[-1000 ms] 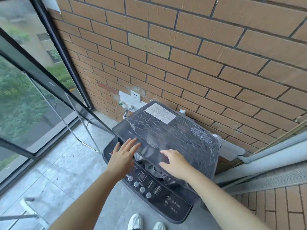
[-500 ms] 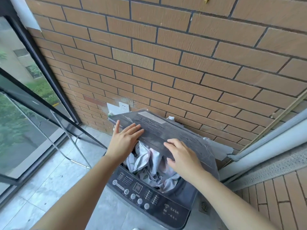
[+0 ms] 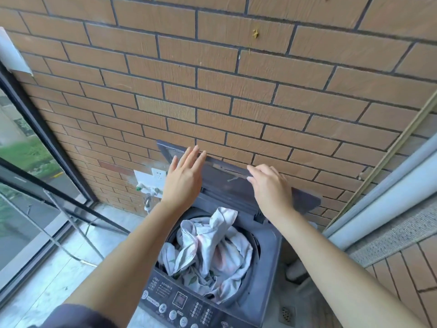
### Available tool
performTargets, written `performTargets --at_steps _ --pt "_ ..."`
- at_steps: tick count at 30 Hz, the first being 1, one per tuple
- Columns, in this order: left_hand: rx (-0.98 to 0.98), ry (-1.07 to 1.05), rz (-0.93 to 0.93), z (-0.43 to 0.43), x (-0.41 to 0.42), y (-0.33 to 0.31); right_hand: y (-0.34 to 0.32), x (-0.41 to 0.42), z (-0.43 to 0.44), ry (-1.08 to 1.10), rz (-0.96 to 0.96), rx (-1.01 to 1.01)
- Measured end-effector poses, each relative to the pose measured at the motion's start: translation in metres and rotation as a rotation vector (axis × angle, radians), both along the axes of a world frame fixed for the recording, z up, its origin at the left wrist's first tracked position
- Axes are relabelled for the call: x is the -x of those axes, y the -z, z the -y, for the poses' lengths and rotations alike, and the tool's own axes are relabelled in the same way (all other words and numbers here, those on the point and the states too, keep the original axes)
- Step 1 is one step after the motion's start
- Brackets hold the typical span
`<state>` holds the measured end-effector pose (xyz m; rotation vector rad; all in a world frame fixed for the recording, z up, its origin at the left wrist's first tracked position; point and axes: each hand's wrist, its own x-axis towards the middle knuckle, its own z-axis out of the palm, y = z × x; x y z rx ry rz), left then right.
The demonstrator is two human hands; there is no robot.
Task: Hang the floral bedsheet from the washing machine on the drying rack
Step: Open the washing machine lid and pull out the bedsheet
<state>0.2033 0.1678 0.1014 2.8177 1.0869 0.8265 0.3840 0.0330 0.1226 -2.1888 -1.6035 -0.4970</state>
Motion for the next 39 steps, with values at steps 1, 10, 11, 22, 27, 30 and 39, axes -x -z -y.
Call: performTargets --at_steps 1,10,11,22,27,30,39 --pt "0.034 -0.003 -0.023 -0.002 -0.006 -0.002 -0.002 -0.006 -0.005 0.011 -0.005 -0.005" --pt "0.092 -0.015 -0.138 -0.036 -0.061 -0.016 -0.011 -0.053 -0.04 0.099 -0.013 -0.007" --pt "0.102 -0.013 -0.142 -0.039 -0.065 -0.018 -0.01 -0.055 -0.043 0.111 -0.019 -0.005" --pt "0.191 -0.009 -0.185 -0.067 -0.107 -0.024 -0.012 -0.083 -0.062 0.227 -0.027 0.169" --pt "0.196 -0.01 -0.17 -0.069 -0.112 -0.022 -0.011 -0.091 -0.06 0.19 -0.04 0.162" --pt "0.19 -0.008 -0.16 -0.066 -0.109 -0.021 -0.009 -0.088 -0.057 0.161 -0.03 0.133" --pt "0.149 0.007 -0.163 -0.051 -0.091 -0.025 -0.007 -0.075 -0.044 0.093 -0.012 0.056"
